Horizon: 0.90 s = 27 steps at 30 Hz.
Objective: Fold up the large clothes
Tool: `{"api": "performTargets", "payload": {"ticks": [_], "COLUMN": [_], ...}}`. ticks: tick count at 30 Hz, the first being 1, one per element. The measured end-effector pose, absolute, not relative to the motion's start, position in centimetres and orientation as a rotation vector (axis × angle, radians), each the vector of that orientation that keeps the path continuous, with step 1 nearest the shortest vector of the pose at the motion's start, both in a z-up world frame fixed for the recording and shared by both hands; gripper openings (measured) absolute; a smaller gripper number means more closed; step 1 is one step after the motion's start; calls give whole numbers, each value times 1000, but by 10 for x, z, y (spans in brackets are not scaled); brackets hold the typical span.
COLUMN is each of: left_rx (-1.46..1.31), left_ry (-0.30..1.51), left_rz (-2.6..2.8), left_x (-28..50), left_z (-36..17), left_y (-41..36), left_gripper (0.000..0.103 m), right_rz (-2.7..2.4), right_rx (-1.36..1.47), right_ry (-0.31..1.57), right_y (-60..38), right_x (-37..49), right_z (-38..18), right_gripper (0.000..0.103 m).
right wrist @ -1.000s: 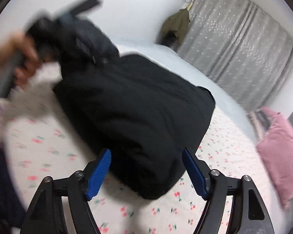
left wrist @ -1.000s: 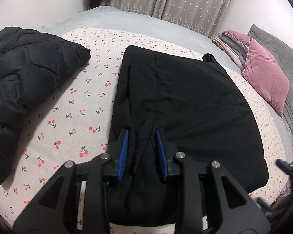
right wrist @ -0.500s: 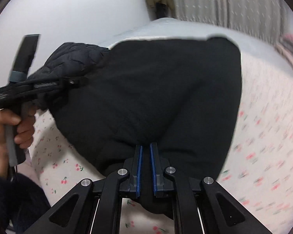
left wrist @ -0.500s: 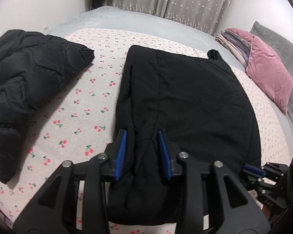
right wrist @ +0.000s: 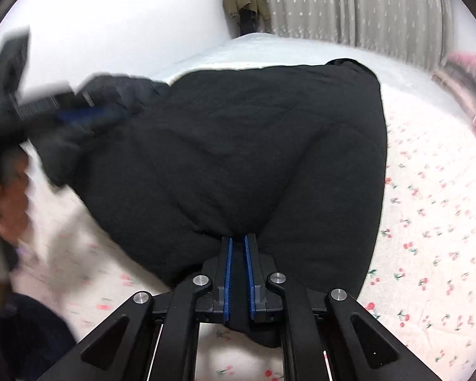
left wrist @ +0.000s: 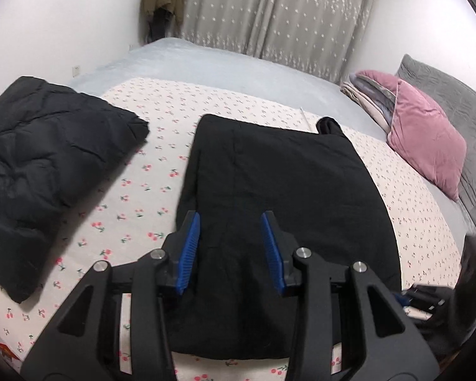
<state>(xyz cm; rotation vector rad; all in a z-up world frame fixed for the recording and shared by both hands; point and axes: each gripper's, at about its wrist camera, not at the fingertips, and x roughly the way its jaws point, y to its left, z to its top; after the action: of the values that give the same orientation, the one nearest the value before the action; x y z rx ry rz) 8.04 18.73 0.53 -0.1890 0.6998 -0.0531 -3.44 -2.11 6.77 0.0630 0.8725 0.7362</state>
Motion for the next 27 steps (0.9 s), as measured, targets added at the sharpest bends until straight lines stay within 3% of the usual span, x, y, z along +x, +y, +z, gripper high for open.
{"api": "performTargets", "payload": {"ticks": [3, 5, 11, 15, 17, 20, 23, 27], "left_rx": [-221, -229, -217, -257, -320, -344, -254, -158], "left_ry": [720, 740, 803, 907, 982, 976, 919, 903], "left_rz": [-72, -85, -129, -115, -54, -13, 31, 75], "left_x": [85, 94, 161, 233, 260, 264, 258, 259], "left_z": [14, 24, 52, 27, -7, -44, -50, -52], "left_y": [183, 180, 162, 157, 163, 166, 155, 141], "left_gripper": [41, 41, 41, 41, 41, 31, 31, 31], "right_rz": [825, 786, 697, 671, 644, 597, 572, 570], "right_rx": [208, 190, 241, 210, 213, 152, 4, 12], "right_ry": [879, 825, 861, 896, 967, 1112, 1064, 1055], "right_y": [-46, -57, -73, -49, -35, -7, 17, 20], "right_x": [-14, -5, 90, 158, 195, 224, 217, 216], "right_z": [93, 111, 138, 144, 128, 73, 57, 52], "right_gripper": [45, 72, 74, 74, 74, 74, 81, 84]}}
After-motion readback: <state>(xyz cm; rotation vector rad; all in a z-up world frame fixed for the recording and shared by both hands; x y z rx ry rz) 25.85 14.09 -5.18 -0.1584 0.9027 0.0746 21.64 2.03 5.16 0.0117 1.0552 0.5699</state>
